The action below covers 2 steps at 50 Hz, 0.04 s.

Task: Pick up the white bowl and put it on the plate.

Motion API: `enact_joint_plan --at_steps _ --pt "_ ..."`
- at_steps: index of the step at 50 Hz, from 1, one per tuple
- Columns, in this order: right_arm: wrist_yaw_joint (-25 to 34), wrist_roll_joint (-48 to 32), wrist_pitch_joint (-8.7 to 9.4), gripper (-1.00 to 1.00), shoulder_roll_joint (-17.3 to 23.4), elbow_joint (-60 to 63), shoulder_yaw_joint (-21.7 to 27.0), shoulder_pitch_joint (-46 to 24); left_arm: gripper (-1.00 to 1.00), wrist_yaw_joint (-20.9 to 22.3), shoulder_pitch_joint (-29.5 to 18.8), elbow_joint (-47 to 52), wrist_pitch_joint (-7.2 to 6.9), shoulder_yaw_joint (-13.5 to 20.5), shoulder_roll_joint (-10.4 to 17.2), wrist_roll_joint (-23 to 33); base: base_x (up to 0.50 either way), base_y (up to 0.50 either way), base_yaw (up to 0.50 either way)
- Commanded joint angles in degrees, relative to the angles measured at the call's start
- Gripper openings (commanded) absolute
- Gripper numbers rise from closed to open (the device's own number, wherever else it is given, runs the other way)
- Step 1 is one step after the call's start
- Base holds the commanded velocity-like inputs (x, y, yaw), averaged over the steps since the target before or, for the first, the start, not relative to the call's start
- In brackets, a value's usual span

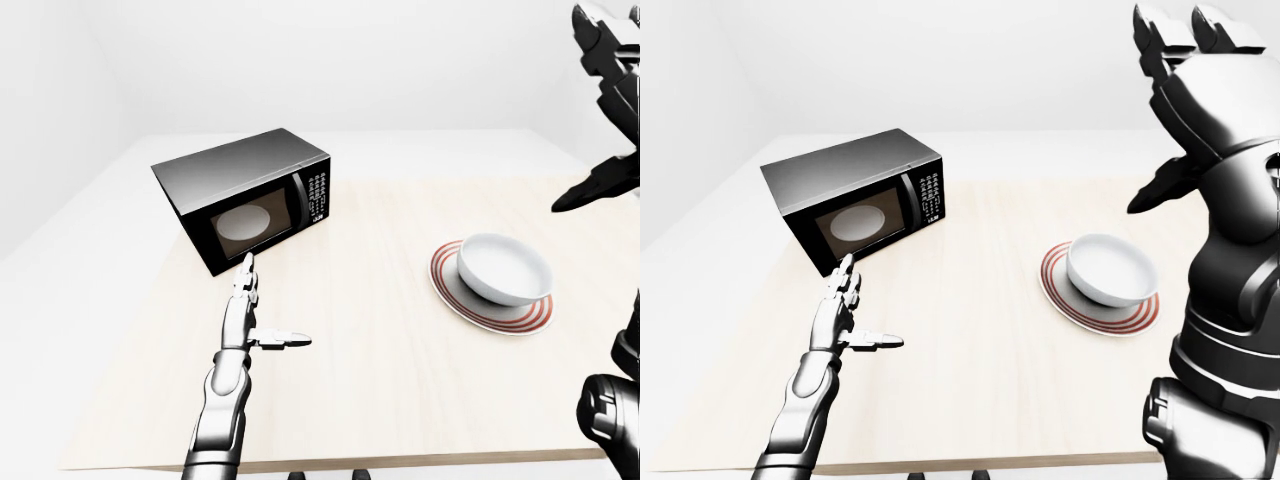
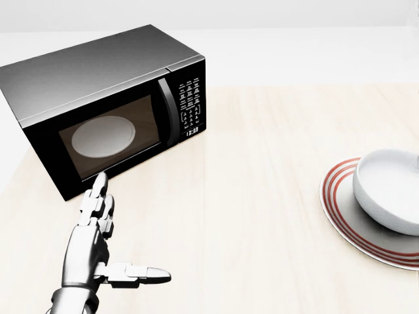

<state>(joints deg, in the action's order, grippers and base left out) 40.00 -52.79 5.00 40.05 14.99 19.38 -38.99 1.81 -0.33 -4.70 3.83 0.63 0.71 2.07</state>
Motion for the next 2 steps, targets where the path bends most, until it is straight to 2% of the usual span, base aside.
enact_joint_plan --at_steps 1,2 --pt "0.0 5.9 0.0 1.0 6.8 7.9 0.6 -9.6 1.0 0.0 -0.2 -0.1 0.01 0.0 0.1 0.1 0.0 0.0 0.0" --pt "0.0 6.6 0.0 1.0 7.4 8.6 0.6 -10.5 1.0 0.0 -0.2 -0.1 0.11 0.0 0.1 0.1 0.0 0.0 0.0"
